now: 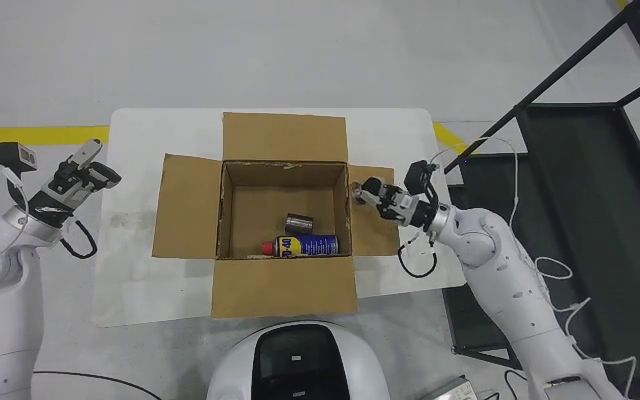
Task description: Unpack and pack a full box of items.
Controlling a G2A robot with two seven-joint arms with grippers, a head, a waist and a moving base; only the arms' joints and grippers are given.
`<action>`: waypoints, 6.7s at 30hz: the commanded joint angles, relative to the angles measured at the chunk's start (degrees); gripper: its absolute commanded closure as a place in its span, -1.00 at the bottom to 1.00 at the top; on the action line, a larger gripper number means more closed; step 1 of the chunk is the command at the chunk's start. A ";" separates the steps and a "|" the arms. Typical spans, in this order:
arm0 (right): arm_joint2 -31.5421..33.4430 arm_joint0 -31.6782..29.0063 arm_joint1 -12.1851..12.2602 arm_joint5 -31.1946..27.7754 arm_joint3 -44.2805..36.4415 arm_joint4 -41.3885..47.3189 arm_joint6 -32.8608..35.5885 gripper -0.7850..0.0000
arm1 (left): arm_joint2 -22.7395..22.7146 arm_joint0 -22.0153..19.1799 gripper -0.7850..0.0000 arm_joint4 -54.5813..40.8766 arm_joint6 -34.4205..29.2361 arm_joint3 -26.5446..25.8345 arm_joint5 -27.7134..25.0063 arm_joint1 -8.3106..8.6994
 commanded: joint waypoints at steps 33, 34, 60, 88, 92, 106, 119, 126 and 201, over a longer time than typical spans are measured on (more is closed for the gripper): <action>-15.85 8.22 -3.80 11.37 1.16 -23.53 -8.24 -1.00 | 0.00 0.00 -1.00 0.00 0.00 0.00 0.00 0.00; -15.30 7.84 -3.59 10.01 0.61 -23.41 -8.19 -1.00 | 0.00 0.00 -1.00 0.00 0.00 0.00 0.00 0.00; 10.44 -10.65 3.87 6.06 -15.05 23.10 23.30 -1.00 | 8.90 -8.50 -1.00 2.87 -14.17 12.66 -5.26 0.48; 13.00 -8.81 4.70 16.07 4.90 51.01 35.03 -1.00 | 15.87 -10.31 -1.00 0.23 -13.12 13.59 -6.59 -0.61; 10.46 -7.33 4.52 16.87 8.23 53.63 39.12 -1.00 | 15.75 -10.77 -1.00 -4.47 -15.20 12.21 -6.68 -0.67; 4.15 -2.97 3.75 11.26 10.14 68.47 51.66 -1.00 | 20.87 -13.39 -1.00 -15.68 -28.19 7.81 -9.79 -1.30; -5.11 0.76 3.51 12.66 -1.02 71.14 53.06 -1.00 | 27.31 -14.96 -1.00 -16.49 -24.62 9.56 -13.62 -2.02; -6.36 1.68 3.37 12.11 -0.37 69.75 52.51 -1.00 | 27.47 -14.99 -1.00 -16.53 -24.48 9.63 -13.76 -2.00; 1.46 -16.90 5.10 35.20 -19.78 59.78 43.31 -1.00 | 34.52 -31.50 -1.00 0.45 -12.67 27.48 -25.57 -3.48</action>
